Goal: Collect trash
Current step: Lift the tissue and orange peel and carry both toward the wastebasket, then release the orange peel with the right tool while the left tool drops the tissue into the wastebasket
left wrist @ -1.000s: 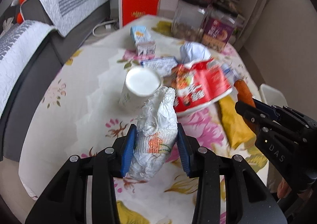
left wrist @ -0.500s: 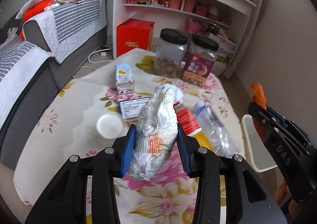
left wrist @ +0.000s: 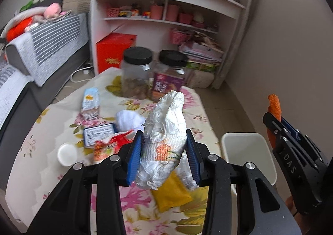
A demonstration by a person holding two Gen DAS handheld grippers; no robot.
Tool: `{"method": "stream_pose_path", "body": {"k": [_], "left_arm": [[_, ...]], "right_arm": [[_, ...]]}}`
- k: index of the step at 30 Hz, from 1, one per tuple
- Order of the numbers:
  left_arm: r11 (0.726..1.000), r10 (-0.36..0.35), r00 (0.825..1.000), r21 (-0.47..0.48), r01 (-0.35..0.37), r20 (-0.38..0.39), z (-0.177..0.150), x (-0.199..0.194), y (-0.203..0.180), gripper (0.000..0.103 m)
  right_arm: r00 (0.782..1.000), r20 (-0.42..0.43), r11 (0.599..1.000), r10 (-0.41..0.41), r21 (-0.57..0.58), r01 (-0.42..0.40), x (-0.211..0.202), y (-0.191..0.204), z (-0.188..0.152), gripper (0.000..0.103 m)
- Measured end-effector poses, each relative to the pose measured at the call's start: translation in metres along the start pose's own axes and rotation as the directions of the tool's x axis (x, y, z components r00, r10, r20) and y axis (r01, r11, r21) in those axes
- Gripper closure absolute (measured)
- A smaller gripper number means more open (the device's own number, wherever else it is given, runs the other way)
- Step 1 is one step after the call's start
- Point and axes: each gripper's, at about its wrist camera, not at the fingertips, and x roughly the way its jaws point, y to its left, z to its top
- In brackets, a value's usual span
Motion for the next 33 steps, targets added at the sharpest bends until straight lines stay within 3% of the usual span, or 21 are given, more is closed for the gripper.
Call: {"method": "stream_pose_path", "body": {"k": [6,13,15,18,24,33], "left_arm": [[0.998,-0.034,0.999,0.046,0.035,-0.011,0.005,0.011,-0.037,0.063],[0.991,-0.078,0.996,0.106,0.082,-0.035,0.006,0.026,-0.087,0.063],[0.987,-0.094,0.995,0.124,0.099,-0.043,0.006,0.031,-0.103,0.063],[0.98,-0.115,0.992,0.157,0.123,-0.058,0.006,0.038,-0.129,0.063],[0.966,-0.145,0.984,0.199,0.163,-0.102,0.0,0.053,-0.173,0.062],[0.951,-0.15,0.978,0.249,0.182,-0.144,-0.009,0.069,-0.218,0.061]], "right_arm": [[0.996,-0.029,0.994,-0.08,0.067,0.082,0.009,-0.046,0.008,0.083],[0.978,-0.113,0.968,-0.178,0.161,0.195,0.024,-0.111,0.011,0.082],[0.969,-0.125,0.952,-0.214,0.194,0.236,0.023,-0.131,0.011,0.074],[0.955,-0.122,0.925,-0.27,0.243,0.293,0.016,-0.157,0.011,0.042],[0.929,-0.105,0.862,-0.356,0.346,0.37,-0.005,-0.199,0.009,0.026],[0.91,-0.114,0.797,-0.398,0.448,0.405,-0.023,-0.24,0.002,0.019]]}}
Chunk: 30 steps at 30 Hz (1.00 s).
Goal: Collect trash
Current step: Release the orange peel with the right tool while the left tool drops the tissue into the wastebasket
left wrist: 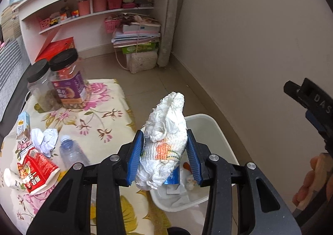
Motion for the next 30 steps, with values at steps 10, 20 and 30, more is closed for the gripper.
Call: {"method": "stream_pose_path", "body": {"k": [10,20,30], "left_arm": [[0.999,0.005,1.0,0.05,-0.004,-0.017,0.004,0.013,-0.024,0.03],[0.995,0.087,0.996,0.059,-0.086,-0.016,-0.009,0.007,-0.002,0.018],[0.978,0.205,0.978,-0.013,-0.206,-0.031,-0.024,-0.008,0.069,0.016]], "right_arm": [[0.999,0.016,0.998,-0.042,0.048,0.041,-0.007,-0.018,0.002,0.008],[0.999,0.009,0.995,-0.05,-0.091,0.05,-0.005,0.013,-0.008,0.007],[1.0,-0.029,0.952,0.013,-0.306,-0.021,-0.012,0.086,-0.038,0.007]]}}
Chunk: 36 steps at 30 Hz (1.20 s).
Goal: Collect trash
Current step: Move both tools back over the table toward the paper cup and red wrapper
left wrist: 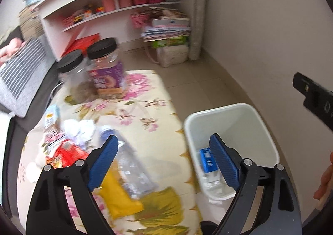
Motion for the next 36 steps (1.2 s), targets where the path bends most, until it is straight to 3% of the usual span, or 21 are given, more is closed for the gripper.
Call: {"method": "stream_pose_path", "body": {"k": [13,25,31,36], "left_arm": [[0.985,0.141,0.989,-0.094,-0.144,-0.038,-0.038,-0.002,0.099,0.015],[0.935,0.288,0.952,-0.183,-0.303,-0.104,-0.073,-0.002,0.206,0.015],[0.901,0.307,0.936,-0.266,-0.344,-0.171,-0.086,0.011,0.256,0.015],[0.881,0.238,0.939,-0.351,-0.317,-0.249,-0.096,0.035,0.284,0.015]], "right_arm": [[0.99,-0.056,0.968,0.128,-0.211,-0.137,-0.015,0.101,-0.021,0.007],[0.956,-0.139,0.893,0.258,-0.345,-0.29,-0.022,0.189,-0.05,0.007],[0.922,-0.226,0.86,0.314,-0.344,-0.377,-0.009,0.221,-0.062,0.007],[0.869,-0.313,0.824,0.383,-0.311,-0.475,0.007,0.241,-0.071,0.007]]}}
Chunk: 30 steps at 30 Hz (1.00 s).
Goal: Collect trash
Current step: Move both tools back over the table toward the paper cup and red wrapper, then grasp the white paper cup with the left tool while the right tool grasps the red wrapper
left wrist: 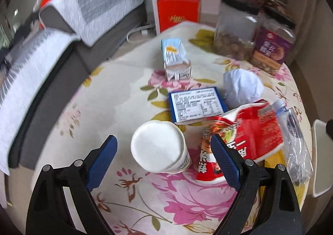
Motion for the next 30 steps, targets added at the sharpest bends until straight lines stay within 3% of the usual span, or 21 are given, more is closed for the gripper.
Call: {"method": "stream_pose_path", "body": {"k": [4,6,7,16,22,25,27,28,30], "left_arm": [[0.998,-0.032,0.997,-0.055,0.028,-0.069,0.0,0.021,0.006,0.015],[0.996,-0.056,0.996,-0.069,0.051,-0.072,-0.001,0.023,0.008,0.027],[0.996,-0.064,0.995,-0.062,0.059,-0.074,-0.002,0.023,0.009,0.04],[0.987,-0.159,0.986,-0.004,0.159,-0.046,0.0,0.0,0.025,0.045],[0.979,-0.2,0.98,0.027,0.2,0.002,0.002,-0.026,0.035,0.045],[0.978,-0.206,0.979,0.026,0.206,0.006,0.002,-0.03,0.04,0.045],[0.979,-0.201,0.98,0.023,0.2,0.007,0.001,-0.03,0.044,0.045],[0.98,-0.196,0.981,0.021,0.196,0.007,0.001,-0.03,0.047,0.044],[0.983,-0.186,0.983,0.008,0.186,0.007,0.001,-0.028,0.053,0.044]], "right_arm": [[0.997,-0.033,0.997,0.07,-0.018,-0.071,0.018,0.012,0.002,0.007],[0.994,-0.043,0.994,0.1,-0.046,-0.102,0.025,0.019,0.003,0.007],[0.991,-0.053,0.99,0.12,-0.065,-0.123,0.03,0.023,0.003,0.007],[0.961,-0.156,0.927,0.23,-0.266,-0.265,0.067,0.057,-0.001,0.007],[0.937,-0.193,0.899,0.293,-0.278,-0.338,0.081,0.07,-0.001,0.008],[0.917,-0.234,0.886,0.323,-0.264,-0.38,0.089,0.076,0.0,0.022],[0.899,-0.271,0.874,0.344,-0.259,-0.412,0.095,0.082,-0.003,0.04],[0.895,-0.278,0.869,0.348,-0.263,-0.419,0.095,0.086,-0.004,0.043],[0.89,-0.277,0.863,0.361,-0.263,-0.432,0.092,0.09,-0.006,0.061]]}}
